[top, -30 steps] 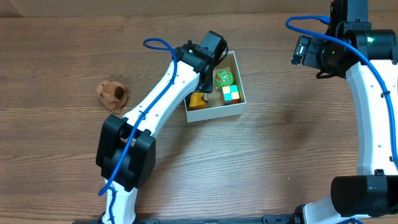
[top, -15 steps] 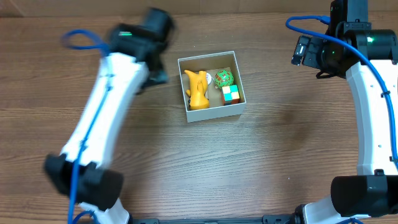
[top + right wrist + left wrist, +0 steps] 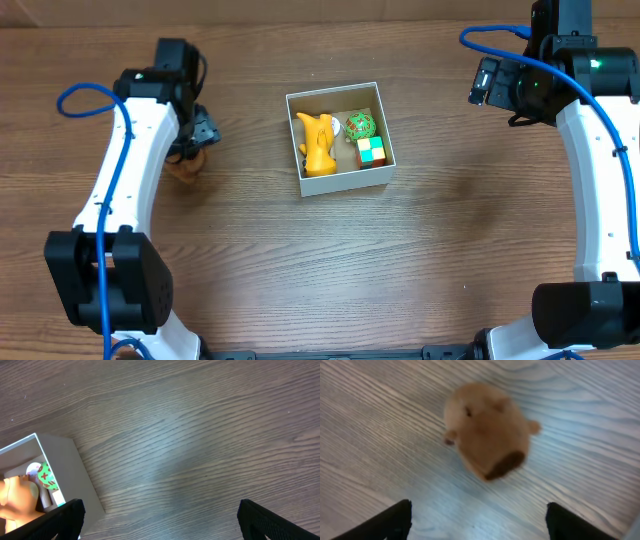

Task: Pack container
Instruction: 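Move the left gripper back left and grasp the brown capybara plush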

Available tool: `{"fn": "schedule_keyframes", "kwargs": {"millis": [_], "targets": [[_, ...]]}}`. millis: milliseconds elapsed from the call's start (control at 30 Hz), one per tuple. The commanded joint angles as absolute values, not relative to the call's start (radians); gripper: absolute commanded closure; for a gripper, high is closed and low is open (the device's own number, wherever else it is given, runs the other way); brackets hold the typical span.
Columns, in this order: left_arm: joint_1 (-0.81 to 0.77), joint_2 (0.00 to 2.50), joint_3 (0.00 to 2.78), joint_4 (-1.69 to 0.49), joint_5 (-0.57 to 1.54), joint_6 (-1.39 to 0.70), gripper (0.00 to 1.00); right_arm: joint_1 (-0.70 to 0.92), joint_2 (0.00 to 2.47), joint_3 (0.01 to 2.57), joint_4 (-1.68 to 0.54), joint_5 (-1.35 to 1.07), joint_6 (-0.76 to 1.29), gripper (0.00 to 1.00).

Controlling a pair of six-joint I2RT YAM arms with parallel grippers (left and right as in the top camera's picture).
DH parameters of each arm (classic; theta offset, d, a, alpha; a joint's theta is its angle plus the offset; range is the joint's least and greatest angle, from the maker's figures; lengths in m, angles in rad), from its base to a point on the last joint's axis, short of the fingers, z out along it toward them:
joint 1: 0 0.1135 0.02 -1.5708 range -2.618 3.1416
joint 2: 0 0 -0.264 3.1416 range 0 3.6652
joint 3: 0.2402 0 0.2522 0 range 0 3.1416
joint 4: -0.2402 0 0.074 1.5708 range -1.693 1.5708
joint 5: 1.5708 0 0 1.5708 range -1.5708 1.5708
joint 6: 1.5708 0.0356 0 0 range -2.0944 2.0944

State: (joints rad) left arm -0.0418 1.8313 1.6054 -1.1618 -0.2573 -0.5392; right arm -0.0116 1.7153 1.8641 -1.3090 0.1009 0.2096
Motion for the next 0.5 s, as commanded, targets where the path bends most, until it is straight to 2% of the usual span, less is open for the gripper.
{"fn": "schedule_keyframes", "kwargs": {"millis": [0,100,467], "targets": [[0.004,1.831,1.557,-1.095,-0.229,-0.434,0.06,-0.012,1.712,1.871,-1.304,0.1,0.217,0.0],[0.014,1.831,1.506,-1.021,-0.184,-0.358,0.04,-0.012,1.712,1.871,-1.304,0.1,0.217,0.0],[0.014,1.831,1.337,-0.788,-0.183,-0.358,0.04,-0.012,1.712,1.871,-1.304,0.1,0.217,0.0]]}}
